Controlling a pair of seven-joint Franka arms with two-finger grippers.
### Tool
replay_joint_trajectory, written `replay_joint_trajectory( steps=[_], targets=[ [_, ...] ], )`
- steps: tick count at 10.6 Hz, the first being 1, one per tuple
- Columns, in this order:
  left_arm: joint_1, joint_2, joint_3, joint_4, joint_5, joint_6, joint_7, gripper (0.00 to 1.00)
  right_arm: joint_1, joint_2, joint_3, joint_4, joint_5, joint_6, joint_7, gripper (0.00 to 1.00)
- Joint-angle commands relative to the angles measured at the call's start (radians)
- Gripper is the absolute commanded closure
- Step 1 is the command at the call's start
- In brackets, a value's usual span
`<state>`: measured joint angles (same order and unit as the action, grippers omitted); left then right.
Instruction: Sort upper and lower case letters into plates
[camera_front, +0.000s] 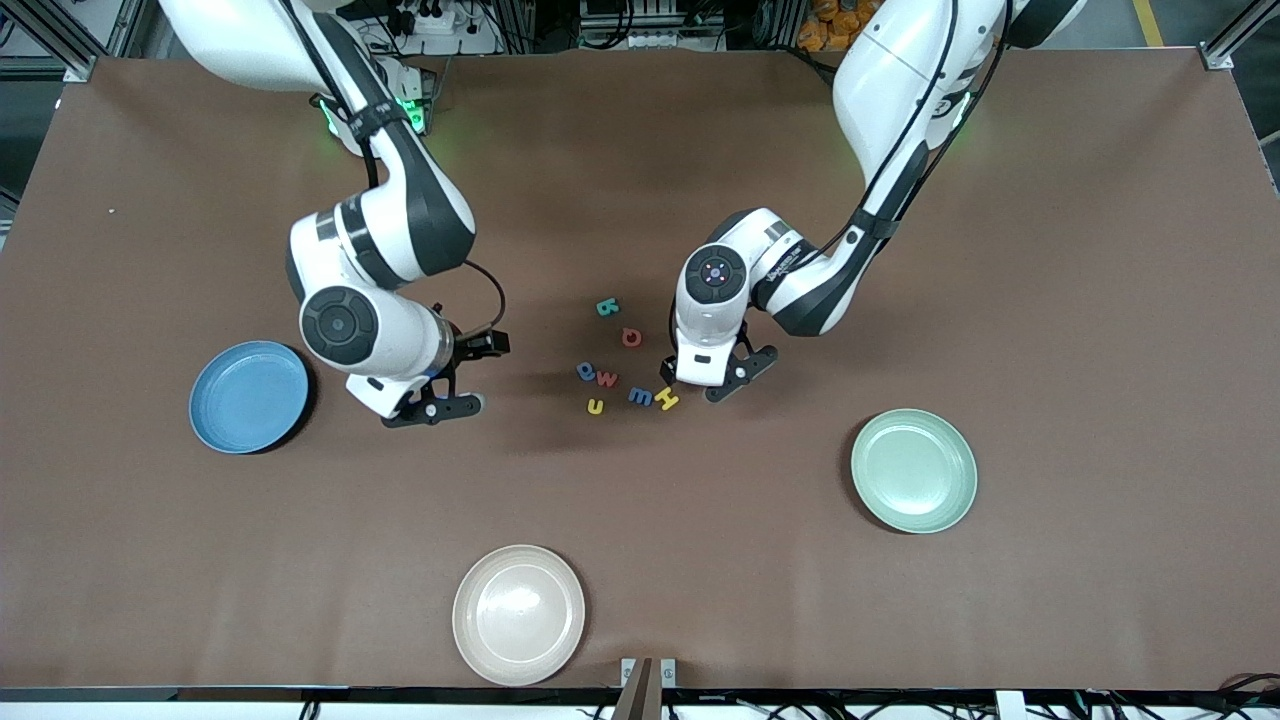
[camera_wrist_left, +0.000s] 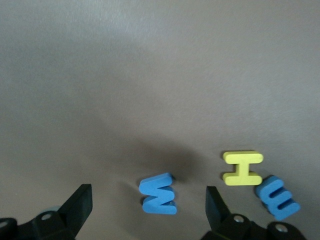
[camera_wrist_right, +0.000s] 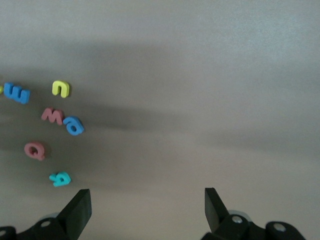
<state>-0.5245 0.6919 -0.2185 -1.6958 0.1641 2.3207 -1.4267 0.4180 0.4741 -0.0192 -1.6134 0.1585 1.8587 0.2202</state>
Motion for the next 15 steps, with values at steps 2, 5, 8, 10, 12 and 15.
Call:
replay_joint_trajectory(
  steps=[2,5,8,10,12,15],
  targets=[
    [-0.023,-0.017,0.004,-0.077,0.032,0.106,-0.098,0.0,-0.004,0.06,-0.001,0.026,0.029,0.019,0.019,0.0],
    [-0.023,-0.011,0.004,-0.09,0.032,0.149,-0.12,0.04,0.018,0.089,-0.001,0.027,0.03,0.083,0.077,0.0],
    [-0.011,-0.011,0.004,-0.107,0.032,0.152,-0.12,0.13,0.036,0.147,-0.001,0.03,0.035,0.205,0.151,0.0],
    [-0.008,-0.011,0.007,-0.105,0.032,0.152,-0.12,0.18,0.082,0.205,-0.001,0.07,0.021,0.266,0.259,0.0],
    [-0.006,-0.011,0.01,-0.1,0.031,0.152,-0.118,0.4,0.071,0.251,-0.001,0.11,0.027,0.267,0.297,0.0],
    [0.006,-0.023,0.011,-0.103,0.032,0.148,-0.101,1.0,0.082,0.291,-0.001,0.148,0.027,0.295,0.416,0.0]
  ],
)
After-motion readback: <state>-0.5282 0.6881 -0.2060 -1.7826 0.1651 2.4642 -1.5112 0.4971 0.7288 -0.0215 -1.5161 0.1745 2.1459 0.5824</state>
